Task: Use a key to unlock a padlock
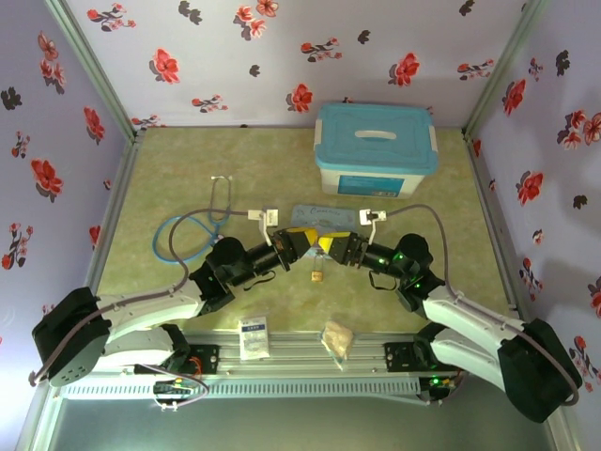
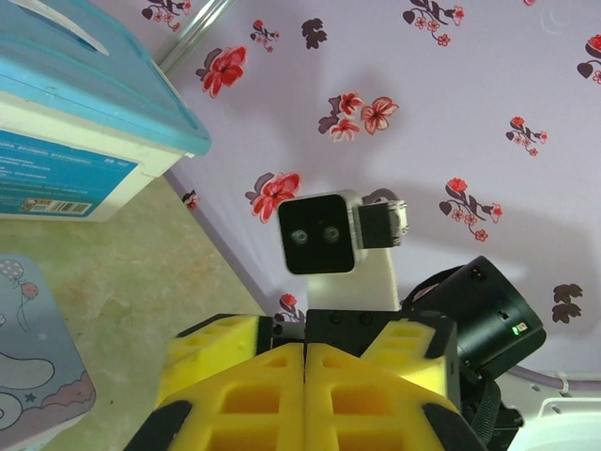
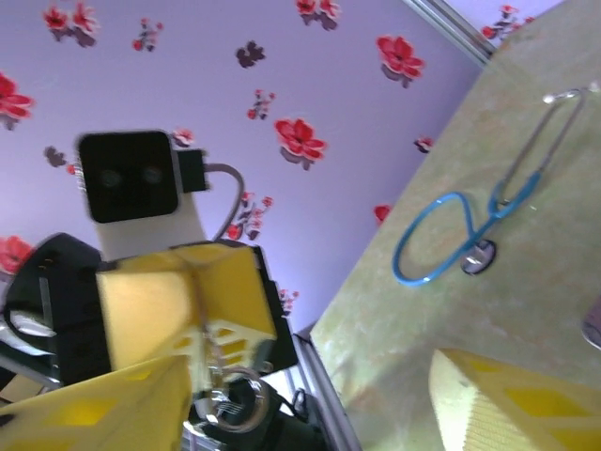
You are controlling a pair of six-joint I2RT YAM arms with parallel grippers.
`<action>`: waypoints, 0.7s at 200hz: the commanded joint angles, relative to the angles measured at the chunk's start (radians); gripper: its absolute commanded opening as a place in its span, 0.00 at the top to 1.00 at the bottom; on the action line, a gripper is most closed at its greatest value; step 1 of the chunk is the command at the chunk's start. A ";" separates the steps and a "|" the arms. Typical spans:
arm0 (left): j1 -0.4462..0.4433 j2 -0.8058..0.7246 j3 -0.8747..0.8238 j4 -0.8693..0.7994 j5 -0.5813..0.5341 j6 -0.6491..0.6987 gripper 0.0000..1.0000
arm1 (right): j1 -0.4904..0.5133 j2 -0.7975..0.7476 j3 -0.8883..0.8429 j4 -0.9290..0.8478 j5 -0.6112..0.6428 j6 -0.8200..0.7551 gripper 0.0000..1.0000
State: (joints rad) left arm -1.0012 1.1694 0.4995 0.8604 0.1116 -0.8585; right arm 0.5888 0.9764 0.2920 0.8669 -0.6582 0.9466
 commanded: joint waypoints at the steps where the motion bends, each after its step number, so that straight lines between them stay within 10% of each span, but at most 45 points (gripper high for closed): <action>1: -0.002 -0.012 -0.025 0.056 -0.029 0.022 1.00 | 0.008 0.001 -0.010 0.117 -0.027 0.026 0.37; 140: -0.002 0.017 -0.050 0.136 -0.040 0.015 1.00 | 0.070 0.083 0.002 0.210 0.005 0.032 0.72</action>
State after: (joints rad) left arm -1.0012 1.1751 0.4553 0.9428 0.0864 -0.8585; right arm 0.6537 1.0641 0.2920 1.0279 -0.6613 0.9886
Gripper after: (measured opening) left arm 0.042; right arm 0.275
